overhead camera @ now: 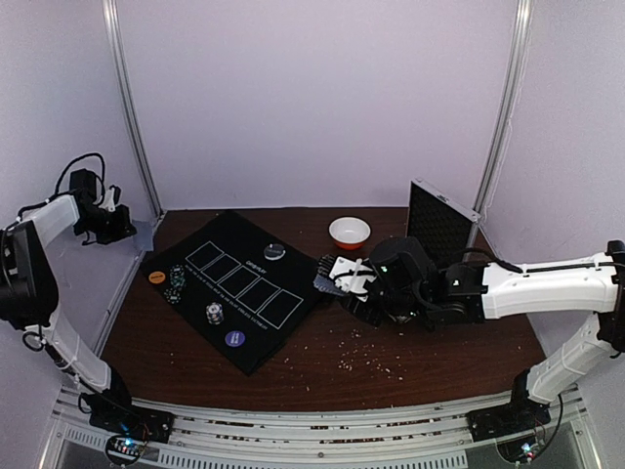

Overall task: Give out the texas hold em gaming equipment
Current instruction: Distribute the poker card in the big blind area.

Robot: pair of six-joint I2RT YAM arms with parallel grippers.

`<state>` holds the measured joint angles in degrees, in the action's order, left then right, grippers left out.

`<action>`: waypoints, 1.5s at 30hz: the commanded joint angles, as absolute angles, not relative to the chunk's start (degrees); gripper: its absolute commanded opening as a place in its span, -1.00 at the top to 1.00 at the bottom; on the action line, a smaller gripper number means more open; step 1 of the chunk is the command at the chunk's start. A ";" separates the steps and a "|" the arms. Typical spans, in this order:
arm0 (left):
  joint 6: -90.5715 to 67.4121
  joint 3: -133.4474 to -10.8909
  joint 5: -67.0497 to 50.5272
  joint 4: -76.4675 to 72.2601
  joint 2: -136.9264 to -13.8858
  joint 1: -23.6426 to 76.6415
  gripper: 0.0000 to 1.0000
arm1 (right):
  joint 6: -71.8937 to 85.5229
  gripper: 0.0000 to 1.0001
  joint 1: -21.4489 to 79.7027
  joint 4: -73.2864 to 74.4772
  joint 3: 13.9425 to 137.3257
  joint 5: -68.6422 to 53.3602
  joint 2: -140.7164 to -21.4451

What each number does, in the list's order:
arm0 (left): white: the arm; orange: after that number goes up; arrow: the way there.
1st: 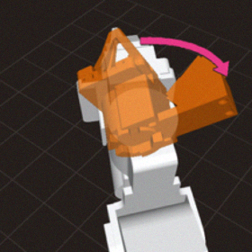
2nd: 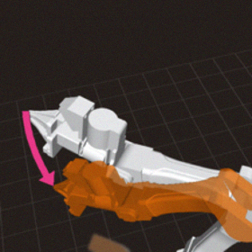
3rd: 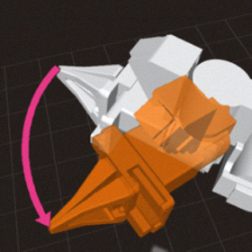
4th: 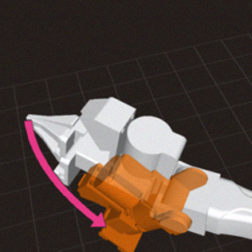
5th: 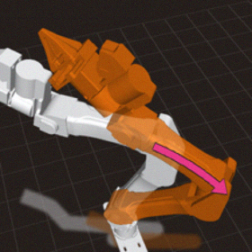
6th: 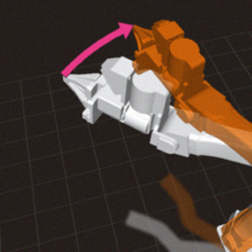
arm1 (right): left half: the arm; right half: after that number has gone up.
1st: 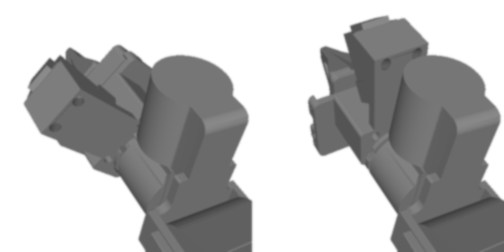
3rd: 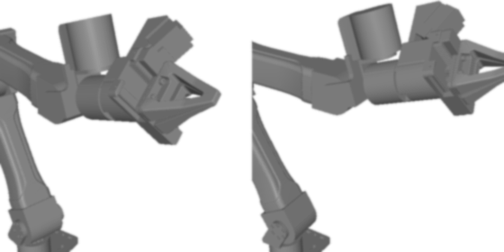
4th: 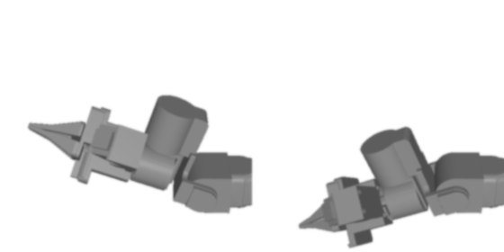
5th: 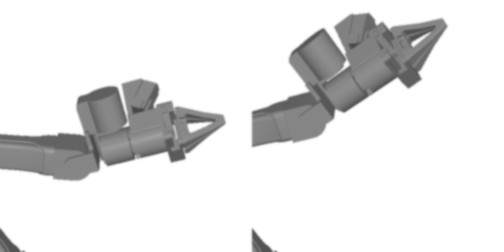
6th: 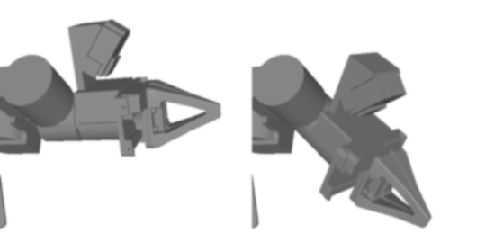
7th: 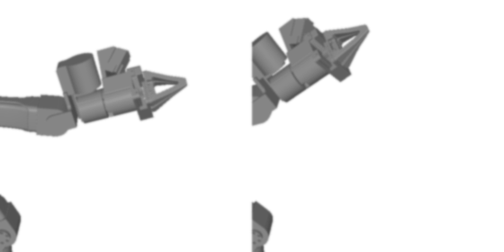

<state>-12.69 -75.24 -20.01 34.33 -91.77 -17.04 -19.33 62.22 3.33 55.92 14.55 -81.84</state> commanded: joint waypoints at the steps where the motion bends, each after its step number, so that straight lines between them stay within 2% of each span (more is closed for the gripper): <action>1: -9.09 -83.76 -14.89 33.41 -100.32 -17.33 1.00 | -20.21 0.07 61.05 1.89 55.80 12.33 -80.94; 6: -2.07 -98.02 -14.80 41.57 -113.97 -17.38 1.00 | -19.88 0.07 60.55 1.68 56.36 11.37 -82.16; 10: 2.70 -102.83 -8.78 43.76 -119.69 -17.12 1.00 | -19.22 0.07 60.42 2.48 57.50 10.82 -83.24; 20: 12.41 -102.78 -4.53 43.94 -121.02 -16.50 1.00 | -18.86 0.07 60.42 5.32 59.46 10.72 -84.62; 32: 22.91 -96.79 -6.54 43.88 -118.74 -12.33 1.00 | -19.33 0.07 60.31 7.98 61.69 10.21 -85.96; 45: 27.00 -97.58 5.47 42.54 -122.59 -8.09 1.00 | -18.54 0.07 60.37 8.53 61.48 10.07 -85.32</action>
<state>24.23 -97.06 -0.30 44.14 -121.34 -8.88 -19.14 60.60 8.34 59.92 10.37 -85.78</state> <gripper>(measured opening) 0.006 0.470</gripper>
